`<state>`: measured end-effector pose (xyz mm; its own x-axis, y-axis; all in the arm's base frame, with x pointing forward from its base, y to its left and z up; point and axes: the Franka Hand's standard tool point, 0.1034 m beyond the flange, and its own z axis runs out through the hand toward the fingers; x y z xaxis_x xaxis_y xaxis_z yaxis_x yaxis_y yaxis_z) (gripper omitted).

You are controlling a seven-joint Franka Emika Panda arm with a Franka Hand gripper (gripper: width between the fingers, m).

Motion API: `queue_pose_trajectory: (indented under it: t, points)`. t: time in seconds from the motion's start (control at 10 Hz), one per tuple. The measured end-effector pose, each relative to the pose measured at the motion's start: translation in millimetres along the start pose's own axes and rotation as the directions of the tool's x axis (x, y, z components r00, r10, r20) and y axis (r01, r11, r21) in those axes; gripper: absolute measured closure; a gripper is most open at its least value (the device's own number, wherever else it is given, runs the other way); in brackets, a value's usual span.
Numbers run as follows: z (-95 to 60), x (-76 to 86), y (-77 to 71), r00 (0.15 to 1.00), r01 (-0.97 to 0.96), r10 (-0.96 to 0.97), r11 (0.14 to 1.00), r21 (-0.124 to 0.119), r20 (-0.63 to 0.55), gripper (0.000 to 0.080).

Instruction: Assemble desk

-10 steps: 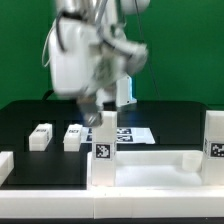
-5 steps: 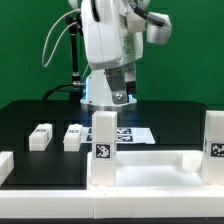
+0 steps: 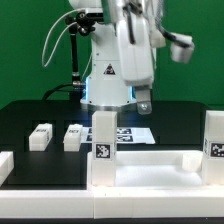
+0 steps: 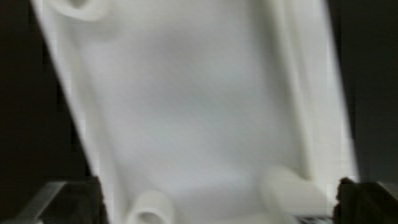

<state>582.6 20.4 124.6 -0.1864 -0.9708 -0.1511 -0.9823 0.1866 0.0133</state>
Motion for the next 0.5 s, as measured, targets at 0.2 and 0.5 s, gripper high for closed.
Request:
queue_pose_trajectory:
  t: [0.2, 0.5]
  points:
    - [1.2, -0.3, 0.7, 1.0, 0.001, -0.001, 1.0, -0.007, 0.001, 0.015]
    - [2.1, -0.9, 1.1, 1.0, 0.003, -0.003, 1.0, -0.008, 0.001, 0.015]
